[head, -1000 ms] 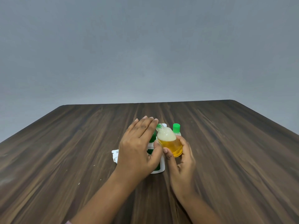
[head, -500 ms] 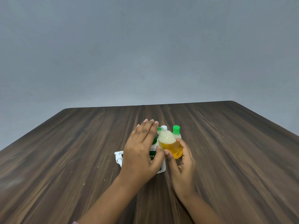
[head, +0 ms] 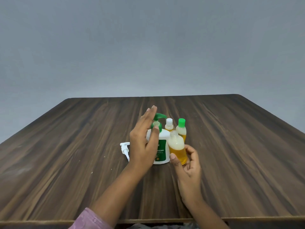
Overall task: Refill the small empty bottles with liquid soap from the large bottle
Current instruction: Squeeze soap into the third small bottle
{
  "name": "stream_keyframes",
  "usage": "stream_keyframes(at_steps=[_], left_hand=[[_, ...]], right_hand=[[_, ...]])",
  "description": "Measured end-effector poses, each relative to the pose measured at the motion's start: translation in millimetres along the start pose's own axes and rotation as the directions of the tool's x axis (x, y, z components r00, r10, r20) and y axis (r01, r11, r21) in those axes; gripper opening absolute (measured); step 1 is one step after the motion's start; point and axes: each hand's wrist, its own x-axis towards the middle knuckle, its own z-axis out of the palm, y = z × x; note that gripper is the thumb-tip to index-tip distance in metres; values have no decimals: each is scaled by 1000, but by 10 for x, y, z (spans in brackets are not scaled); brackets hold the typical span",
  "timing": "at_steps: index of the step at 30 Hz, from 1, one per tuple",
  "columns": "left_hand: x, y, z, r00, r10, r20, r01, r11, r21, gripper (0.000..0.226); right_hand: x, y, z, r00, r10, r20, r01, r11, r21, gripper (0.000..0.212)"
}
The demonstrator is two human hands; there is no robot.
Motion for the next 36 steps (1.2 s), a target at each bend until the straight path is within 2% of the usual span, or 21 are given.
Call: stream_keyframes(at_steps=[3,5,8,11,13,16,20,23,24,26,28,29,32,36], left_hand=[[28,-128,-178,980,-146,-136,128,983,-131,43],[26,-337,-358,930,-271,-247,244,960,-136,37],[-38,-694,-609,818,-427,-384,479,876,46,29],[-65,-975,-769,733,-587,-343,676,683,275,31],[-31,-1074,-799,692,-677,-251,710,575,406,46],[100,-1068,-759,655,-737,-164,650,440,619,67],[228,-1141,-715,647,-756,-98,570,395,720,67],[294,-1144,-782,622,-777,-98,651,443,617,61],[317,-1105,-815,661,-743,-100,652,504,566,63],[355,-914,-868,799,-586,-132,579,692,431,61],[328,-595,-885,901,-386,-197,423,883,204,54],[287,-411,-872,924,-303,-232,329,940,85,52],[128,58,-745,951,-135,-279,95,984,-151,54],[1,176,-570,965,-79,-250,23,975,-222,55]], right_hand=[[-129,-18,-27,998,42,39,-43,999,20,46],[-188,-2,-45,995,73,65,-74,997,12,45],[-252,20,-58,986,138,93,-130,988,-85,50],[-288,41,-63,968,201,149,-165,960,-226,57],[-286,40,-62,950,242,198,-170,931,-324,52],[-273,35,-38,925,278,258,-127,868,-480,45],[-251,11,-23,910,307,278,-91,803,-589,45],[-239,0,-14,903,317,291,-80,788,-610,47],[-237,0,-13,901,320,295,-80,787,-611,47],[-232,6,-12,897,328,297,-85,787,-612,49],[-232,3,-6,896,328,300,-85,788,-609,48],[-237,2,-1,896,328,300,-85,789,-609,47],[-239,-23,20,896,331,296,-90,787,-610,45],[-227,-19,19,897,328,297,-84,786,-613,47]])
